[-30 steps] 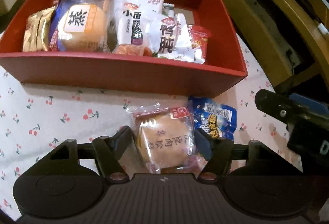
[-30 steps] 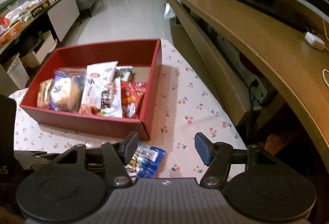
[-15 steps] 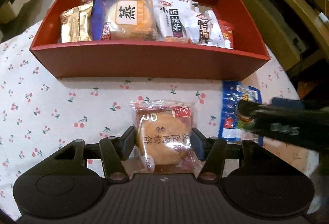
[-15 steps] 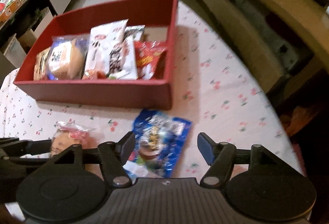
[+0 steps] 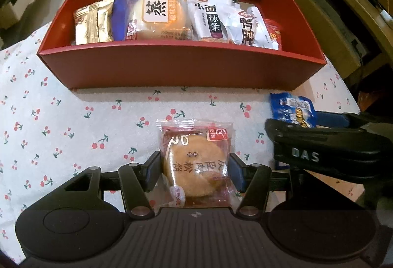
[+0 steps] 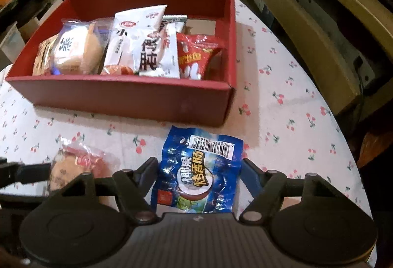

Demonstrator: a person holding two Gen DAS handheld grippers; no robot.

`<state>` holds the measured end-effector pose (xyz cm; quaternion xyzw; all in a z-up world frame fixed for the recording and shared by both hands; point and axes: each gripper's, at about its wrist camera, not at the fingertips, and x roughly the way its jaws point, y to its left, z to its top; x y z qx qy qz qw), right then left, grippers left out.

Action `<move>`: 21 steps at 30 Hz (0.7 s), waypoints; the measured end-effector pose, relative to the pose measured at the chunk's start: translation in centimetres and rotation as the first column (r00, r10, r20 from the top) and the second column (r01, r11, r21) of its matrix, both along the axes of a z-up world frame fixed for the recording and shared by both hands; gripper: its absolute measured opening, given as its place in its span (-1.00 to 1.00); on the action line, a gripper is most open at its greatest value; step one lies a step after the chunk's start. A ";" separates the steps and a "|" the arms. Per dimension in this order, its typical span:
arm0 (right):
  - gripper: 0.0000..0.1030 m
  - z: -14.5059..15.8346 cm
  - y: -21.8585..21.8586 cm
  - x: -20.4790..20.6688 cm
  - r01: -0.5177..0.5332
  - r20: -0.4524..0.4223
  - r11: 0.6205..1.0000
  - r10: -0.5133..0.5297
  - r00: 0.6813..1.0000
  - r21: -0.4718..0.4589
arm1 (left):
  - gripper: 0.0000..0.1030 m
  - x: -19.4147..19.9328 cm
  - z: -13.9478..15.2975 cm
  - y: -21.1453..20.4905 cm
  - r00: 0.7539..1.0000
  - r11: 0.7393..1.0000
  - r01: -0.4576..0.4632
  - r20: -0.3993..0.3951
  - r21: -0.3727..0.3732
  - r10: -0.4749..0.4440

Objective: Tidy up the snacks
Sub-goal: 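Grasp the round cake pack with the left tool while the right tool grasps the blue snack bag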

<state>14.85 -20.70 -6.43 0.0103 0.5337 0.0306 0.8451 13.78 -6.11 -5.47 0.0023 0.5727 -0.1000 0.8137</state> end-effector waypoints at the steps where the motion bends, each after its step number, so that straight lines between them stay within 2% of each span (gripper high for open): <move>1: 0.67 0.1 0.0 -0.4 -0.016 0.001 1.000 0.016 1.000 -0.013 | 0.25 -0.1 0.1 0.1 1.000 1.000 0.001 0.002 0.000 -0.001; 10: 0.66 2.5 -0.2 -4.3 -0.063 0.051 0.998 0.061 0.997 0.026 | 0.19 -1.4 1.4 0.4 0.999 1.000 0.023 0.035 0.000 -0.023; 13: 0.66 2.8 0.0 -5.0 -0.067 0.048 0.997 0.065 0.997 0.039 | 0.25 -1.4 1.3 0.6 0.999 1.000 0.024 0.036 -0.006 -0.023; 21: 0.67 2.1 -0.6 -4.6 -0.050 0.028 0.999 0.049 0.998 0.023 | 0.51 -0.4 -0.7 -0.2 0.999 0.999 0.026 0.036 0.036 -0.027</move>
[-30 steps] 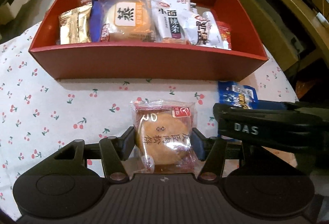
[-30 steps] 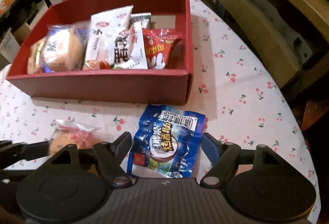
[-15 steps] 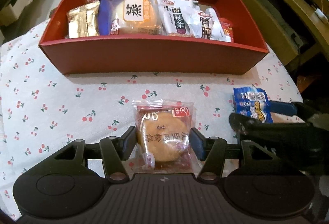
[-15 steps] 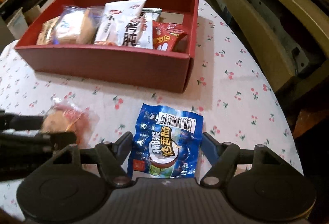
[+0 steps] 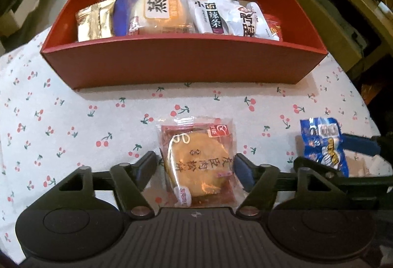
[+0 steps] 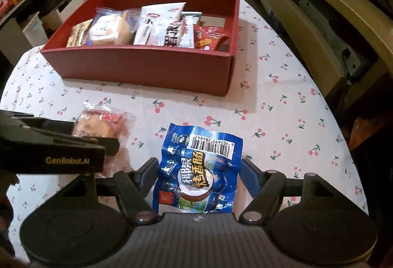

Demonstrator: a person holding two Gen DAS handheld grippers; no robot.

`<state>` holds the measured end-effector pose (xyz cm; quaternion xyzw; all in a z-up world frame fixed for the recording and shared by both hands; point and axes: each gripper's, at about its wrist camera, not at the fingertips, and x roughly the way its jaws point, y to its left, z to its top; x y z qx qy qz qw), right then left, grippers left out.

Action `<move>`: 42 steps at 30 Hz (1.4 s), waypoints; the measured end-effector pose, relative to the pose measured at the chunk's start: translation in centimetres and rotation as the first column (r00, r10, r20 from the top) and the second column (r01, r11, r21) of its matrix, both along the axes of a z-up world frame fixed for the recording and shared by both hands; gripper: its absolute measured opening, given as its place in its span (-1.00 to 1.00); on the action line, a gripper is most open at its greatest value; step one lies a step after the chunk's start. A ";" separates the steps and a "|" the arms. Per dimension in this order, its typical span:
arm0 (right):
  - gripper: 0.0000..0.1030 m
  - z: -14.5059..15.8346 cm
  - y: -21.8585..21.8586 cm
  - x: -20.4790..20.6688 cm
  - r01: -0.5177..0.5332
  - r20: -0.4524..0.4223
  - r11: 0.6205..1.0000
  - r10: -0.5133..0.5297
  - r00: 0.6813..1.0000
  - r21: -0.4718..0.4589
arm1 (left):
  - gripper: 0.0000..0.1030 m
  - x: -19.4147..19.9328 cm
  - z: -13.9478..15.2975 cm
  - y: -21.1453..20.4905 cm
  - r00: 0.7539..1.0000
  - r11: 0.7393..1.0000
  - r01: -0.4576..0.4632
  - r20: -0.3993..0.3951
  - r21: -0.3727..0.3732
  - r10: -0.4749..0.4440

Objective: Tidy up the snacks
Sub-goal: 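Grasp the round cake pack with the left tool while the right tool grasps the blue snack bag, then carry the cake pack over the box with the left tool while the right tool carries the blue bag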

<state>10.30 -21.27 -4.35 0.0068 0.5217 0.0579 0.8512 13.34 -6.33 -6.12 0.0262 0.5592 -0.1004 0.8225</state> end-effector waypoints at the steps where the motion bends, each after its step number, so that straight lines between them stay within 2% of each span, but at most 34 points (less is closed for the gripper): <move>1: 0.67 -0.1 -0.1 0.2 0.001 -0.002 1.000 -0.001 1.000 -0.001 | 0.49 0.0 -0.1 -0.1 1.000 1.000 -0.001 0.000 0.004 0.001; 5: 0.67 0.0 -0.2 0.3 -0.010 0.002 1.000 0.010 1.000 0.008 | 0.25 -0.7 0.1 -0.3 1.000 0.999 0.006 0.019 0.038 -0.007; 12: 0.66 0.9 0.7 -0.1 -0.042 0.043 0.999 0.042 0.998 -0.014 | 0.24 -2.1 1.0 -0.1 0.999 0.998 0.019 0.026 0.058 -0.021; 18: 0.66 2.3 1.6 -0.2 -0.054 0.101 0.998 0.055 0.993 -0.013 | 0.24 -2.7 3.1 1.0 0.996 0.998 -0.005 0.089 0.064 -0.001; 42: 0.65 6.4 2.6 1.0 -0.030 0.246 0.999 0.025 0.969 0.017 | 0.24 -1.2 7.6 2.1 0.967 0.997 -0.060 0.249 0.047 0.046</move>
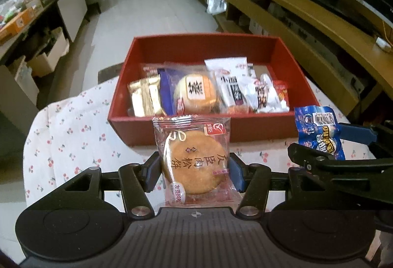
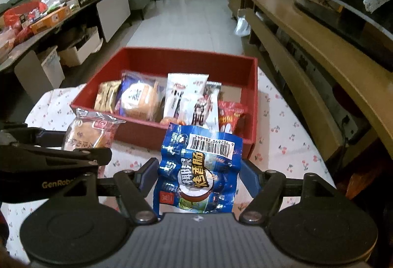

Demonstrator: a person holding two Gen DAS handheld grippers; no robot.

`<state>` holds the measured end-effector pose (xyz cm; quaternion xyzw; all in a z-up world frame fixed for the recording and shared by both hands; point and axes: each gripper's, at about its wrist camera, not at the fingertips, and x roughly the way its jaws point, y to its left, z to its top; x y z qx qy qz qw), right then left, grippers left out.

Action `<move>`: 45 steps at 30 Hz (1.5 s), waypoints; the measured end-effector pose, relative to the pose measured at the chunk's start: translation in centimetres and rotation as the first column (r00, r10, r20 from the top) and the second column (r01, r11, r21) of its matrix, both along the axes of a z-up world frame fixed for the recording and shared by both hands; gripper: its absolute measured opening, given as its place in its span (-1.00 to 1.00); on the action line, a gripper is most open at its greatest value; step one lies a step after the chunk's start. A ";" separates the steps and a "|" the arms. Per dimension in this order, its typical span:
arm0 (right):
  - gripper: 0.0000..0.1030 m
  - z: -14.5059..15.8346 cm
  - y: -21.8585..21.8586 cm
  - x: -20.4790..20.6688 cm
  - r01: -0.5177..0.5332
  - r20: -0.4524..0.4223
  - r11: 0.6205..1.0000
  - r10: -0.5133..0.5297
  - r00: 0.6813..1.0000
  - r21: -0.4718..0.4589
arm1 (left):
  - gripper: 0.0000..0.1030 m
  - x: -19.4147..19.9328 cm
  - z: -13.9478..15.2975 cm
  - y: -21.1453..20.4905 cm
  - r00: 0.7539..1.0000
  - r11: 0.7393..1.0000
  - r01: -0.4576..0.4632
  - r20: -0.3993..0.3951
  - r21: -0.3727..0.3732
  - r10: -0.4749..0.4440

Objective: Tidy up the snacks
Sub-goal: 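Carry the cake pack over the box with the left tool while the right tool carries the blue bag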

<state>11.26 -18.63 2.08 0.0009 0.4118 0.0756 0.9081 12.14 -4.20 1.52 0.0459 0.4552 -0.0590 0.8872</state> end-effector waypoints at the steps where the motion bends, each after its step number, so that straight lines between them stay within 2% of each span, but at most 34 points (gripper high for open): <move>1: 0.65 0.2 0.0 0.1 0.002 0.008 1.000 -0.002 1.000 -0.003 | 0.23 0.1 0.2 0.0 1.000 1.000 0.000 0.006 0.001 0.000; 24: 0.65 2.6 -1.1 4.1 0.068 0.088 0.997 -0.071 0.994 0.031 | 0.22 4.5 2.9 -1.1 0.994 1.000 -0.008 0.105 0.012 0.007; 33: 0.65 2.0 -0.8 7.5 0.075 0.086 0.997 -0.077 0.993 0.023 | 0.22 7.6 2.4 -0.9 0.995 1.000 -0.030 0.099 0.004 0.029; 45: 0.65 -0.7 -1.1 10.8 0.074 0.027 0.997 -0.075 0.997 0.019 | 0.22 10.8 -0.3 -1.0 0.998 0.999 -0.047 0.040 0.015 0.046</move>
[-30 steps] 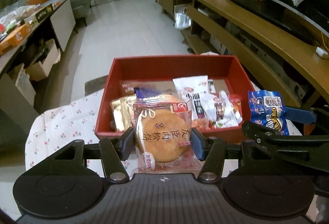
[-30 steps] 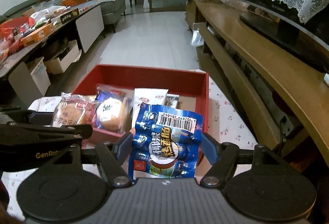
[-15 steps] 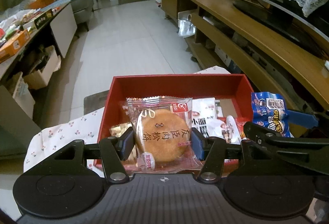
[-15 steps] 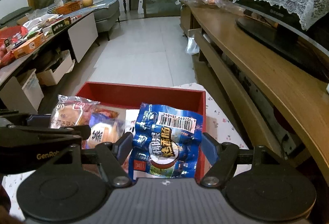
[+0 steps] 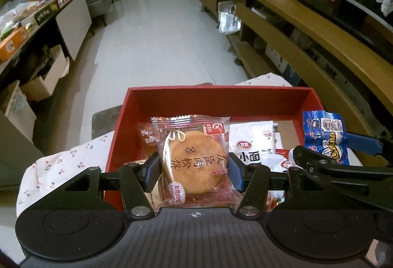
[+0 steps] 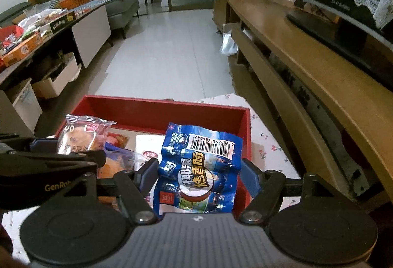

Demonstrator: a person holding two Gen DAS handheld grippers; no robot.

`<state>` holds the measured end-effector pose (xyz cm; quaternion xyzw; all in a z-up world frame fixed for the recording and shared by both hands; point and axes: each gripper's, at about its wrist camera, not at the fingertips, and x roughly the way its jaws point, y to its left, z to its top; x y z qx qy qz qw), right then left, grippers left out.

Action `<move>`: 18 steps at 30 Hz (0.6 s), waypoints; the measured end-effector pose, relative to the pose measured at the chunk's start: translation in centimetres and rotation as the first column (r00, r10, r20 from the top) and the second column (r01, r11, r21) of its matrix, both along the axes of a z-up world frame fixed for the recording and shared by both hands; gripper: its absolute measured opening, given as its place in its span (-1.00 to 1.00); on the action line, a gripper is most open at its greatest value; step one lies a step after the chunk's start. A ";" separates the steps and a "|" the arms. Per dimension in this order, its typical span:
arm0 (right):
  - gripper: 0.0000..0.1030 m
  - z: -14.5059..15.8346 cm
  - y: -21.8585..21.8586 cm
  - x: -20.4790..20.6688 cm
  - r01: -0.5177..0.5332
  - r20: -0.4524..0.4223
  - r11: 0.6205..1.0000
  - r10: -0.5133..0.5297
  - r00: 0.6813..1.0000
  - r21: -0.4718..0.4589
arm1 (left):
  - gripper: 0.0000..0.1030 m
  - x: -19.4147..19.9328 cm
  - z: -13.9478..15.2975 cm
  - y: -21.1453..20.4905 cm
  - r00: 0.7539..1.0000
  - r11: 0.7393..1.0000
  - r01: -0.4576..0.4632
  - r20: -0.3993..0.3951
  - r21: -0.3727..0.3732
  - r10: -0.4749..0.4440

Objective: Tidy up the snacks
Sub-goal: 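Carry the cake pack over the box with the left tool while the right tool carries the blue bag, then release the cake pack into the box with the left tool while the right tool releases the blue bag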

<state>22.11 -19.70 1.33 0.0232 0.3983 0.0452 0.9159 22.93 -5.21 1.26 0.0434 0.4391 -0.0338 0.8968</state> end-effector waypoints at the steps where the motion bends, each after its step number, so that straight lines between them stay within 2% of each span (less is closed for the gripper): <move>1: 0.65 -0.3 0.0 0.2 -0.002 -0.007 1.000 0.002 1.000 -0.001 | 0.22 0.2 -0.3 0.0 1.000 1.000 -0.002 -0.008 0.001 0.002; 10: 0.66 -2.1 -0.6 1.8 0.016 -0.050 0.999 -0.014 0.999 0.037 | 0.23 1.0 -1.2 -0.3 1.000 1.000 -0.005 -0.018 0.015 0.005; 18: 0.69 -2.0 -1.0 2.2 0.030 -0.058 0.997 -0.027 0.998 0.065 | 0.27 1.3 -1.0 -0.1 1.000 1.000 -0.008 -0.028 -0.007 0.008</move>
